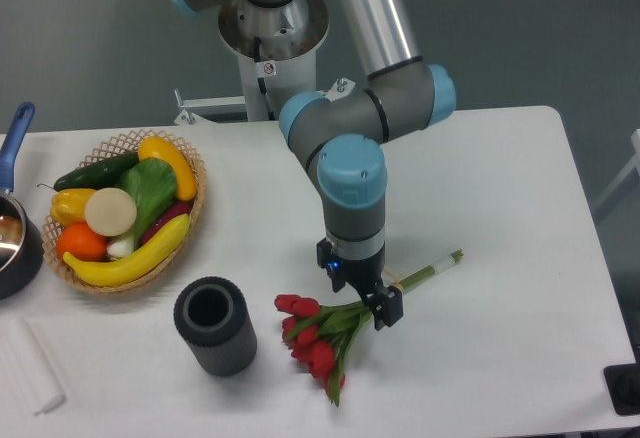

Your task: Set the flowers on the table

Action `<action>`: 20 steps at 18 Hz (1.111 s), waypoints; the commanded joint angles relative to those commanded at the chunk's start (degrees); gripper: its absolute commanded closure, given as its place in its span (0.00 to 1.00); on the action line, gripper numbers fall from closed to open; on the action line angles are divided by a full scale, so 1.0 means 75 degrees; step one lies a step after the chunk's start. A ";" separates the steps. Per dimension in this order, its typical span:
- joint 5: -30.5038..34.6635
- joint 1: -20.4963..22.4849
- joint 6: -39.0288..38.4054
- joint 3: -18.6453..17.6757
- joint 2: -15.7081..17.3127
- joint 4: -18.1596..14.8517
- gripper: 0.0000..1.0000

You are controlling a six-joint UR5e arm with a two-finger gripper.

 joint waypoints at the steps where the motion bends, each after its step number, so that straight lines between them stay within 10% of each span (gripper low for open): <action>1: -0.0164 0.0093 -0.0047 0.0164 0.0083 0.0000 0.00; 6: -0.0248 0.0316 -0.0036 0.0867 0.0411 -0.0268 0.00; 13: -0.0377 0.1019 0.0209 0.1946 0.0797 -0.2739 0.00; 20: -0.0552 0.1956 0.3007 0.1830 0.1395 -0.4475 0.00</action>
